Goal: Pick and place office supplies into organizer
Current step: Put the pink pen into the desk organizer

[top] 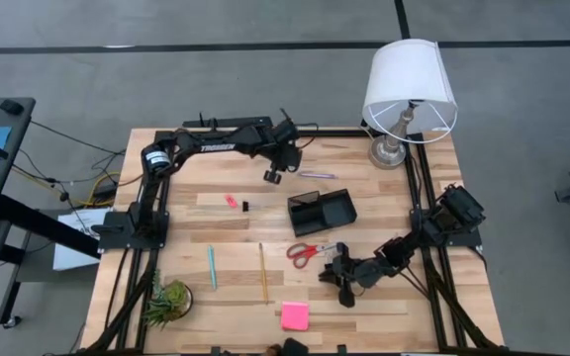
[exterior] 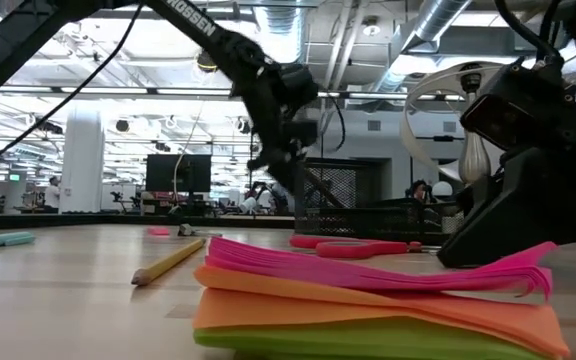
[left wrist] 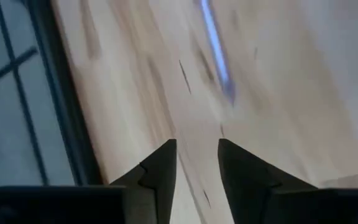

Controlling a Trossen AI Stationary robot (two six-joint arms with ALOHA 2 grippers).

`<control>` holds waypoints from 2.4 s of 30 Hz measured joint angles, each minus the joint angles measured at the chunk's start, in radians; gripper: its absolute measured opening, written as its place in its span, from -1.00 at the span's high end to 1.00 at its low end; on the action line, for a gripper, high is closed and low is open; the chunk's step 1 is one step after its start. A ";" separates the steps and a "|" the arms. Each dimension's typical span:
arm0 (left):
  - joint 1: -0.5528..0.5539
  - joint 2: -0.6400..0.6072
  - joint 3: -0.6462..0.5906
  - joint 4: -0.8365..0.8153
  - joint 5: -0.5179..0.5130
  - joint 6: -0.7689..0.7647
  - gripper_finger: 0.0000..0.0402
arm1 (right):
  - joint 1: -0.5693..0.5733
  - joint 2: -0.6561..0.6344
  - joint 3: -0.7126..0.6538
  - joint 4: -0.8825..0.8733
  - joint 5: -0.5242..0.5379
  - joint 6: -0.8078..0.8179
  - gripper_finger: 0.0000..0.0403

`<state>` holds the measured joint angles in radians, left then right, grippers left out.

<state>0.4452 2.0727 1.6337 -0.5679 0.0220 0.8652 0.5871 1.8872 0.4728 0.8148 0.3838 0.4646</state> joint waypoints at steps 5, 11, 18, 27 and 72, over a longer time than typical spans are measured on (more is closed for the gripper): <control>0.034 0.005 0.151 -0.073 0.187 -0.085 0.42 | -0.022 0.000 0.000 -0.001 0.004 -0.021 0.78; 0.076 0.005 0.207 -0.074 0.221 -0.237 0.42 | -0.069 0.000 0.000 0.002 -0.036 -0.066 0.78; 0.042 0.008 0.141 -0.088 0.200 -0.264 0.42 | -0.143 -0.015 0.000 0.002 -0.214 -0.085 0.78; 0.046 -0.024 0.142 -0.364 0.336 -0.323 0.46 | -0.119 -0.351 0.000 -0.295 -0.274 -0.160 0.80; -0.323 -0.515 0.110 -0.596 0.207 -0.323 0.70 | -0.845 -0.211 0.439 -0.872 -0.031 -0.492 0.65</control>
<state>0.1223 1.5576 1.7438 -1.1641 0.2286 0.5425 -0.2581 1.6766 0.9118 -0.0575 0.3525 -0.0269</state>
